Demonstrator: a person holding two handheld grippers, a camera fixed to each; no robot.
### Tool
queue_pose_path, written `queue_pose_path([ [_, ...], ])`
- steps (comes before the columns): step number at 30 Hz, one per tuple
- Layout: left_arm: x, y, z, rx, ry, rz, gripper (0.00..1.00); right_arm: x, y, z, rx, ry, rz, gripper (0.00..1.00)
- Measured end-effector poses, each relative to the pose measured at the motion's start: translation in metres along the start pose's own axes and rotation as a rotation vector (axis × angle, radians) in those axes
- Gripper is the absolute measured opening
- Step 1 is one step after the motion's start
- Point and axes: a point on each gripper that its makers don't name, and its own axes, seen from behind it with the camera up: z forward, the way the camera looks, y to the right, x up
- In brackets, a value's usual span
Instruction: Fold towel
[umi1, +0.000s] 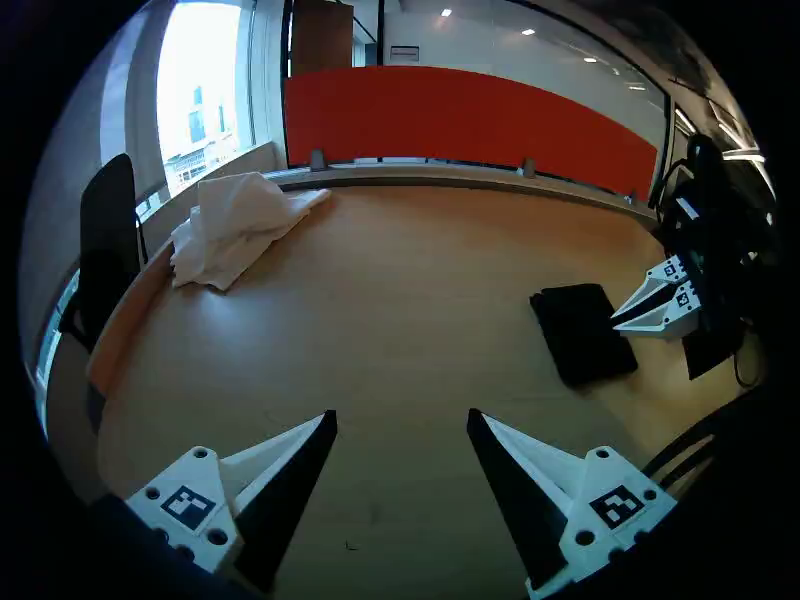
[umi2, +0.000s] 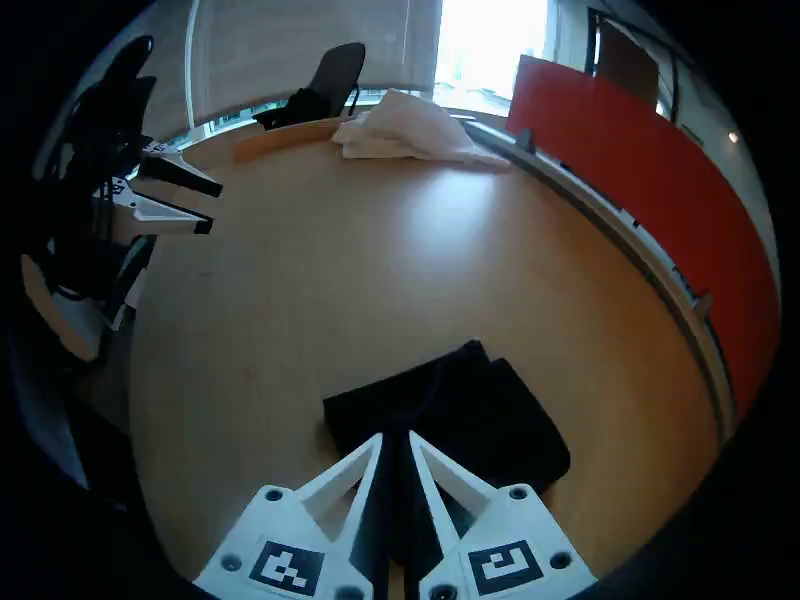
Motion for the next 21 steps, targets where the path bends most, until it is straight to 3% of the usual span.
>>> queue_pose_path([
  [7, 0.0004, 0.0012, 0.0005, -0.004, 0.000, -0.003, 0.97, -0.0037, 0.0011, -0.0012, -0.002, -0.004, 0.009, 0.05],
  [11, 0.0015, 0.0022, 0.0013, -0.008, 0.001, 0.000, 0.97, -0.0037, 0.0029, -0.0027, -0.012, 0.001, 0.018, 0.12],
  [16, 0.0017, 0.0030, 0.0012, -0.008, 0.002, 0.002, 0.97, -0.0041, 0.0034, -0.0049, -0.018, 0.009, 0.028, 0.51],
  [18, 0.0014, 0.0031, 0.0009, -0.007, 0.003, 0.003, 0.97, -0.0055, 0.0027, -0.0059, -0.017, 0.008, 0.031, 0.74],
  [20, 0.0018, 0.0036, 0.0005, -0.007, 0.004, 0.001, 0.97, -0.0080, 0.0018, -0.0067, -0.014, 0.003, 0.037, 0.87],
  [21, 0.0020, 0.0038, 0.0003, -0.008, 0.005, 0.000, 0.97, -0.0091, 0.0016, -0.0071, -0.014, 0.001, 0.040, 0.88],
])
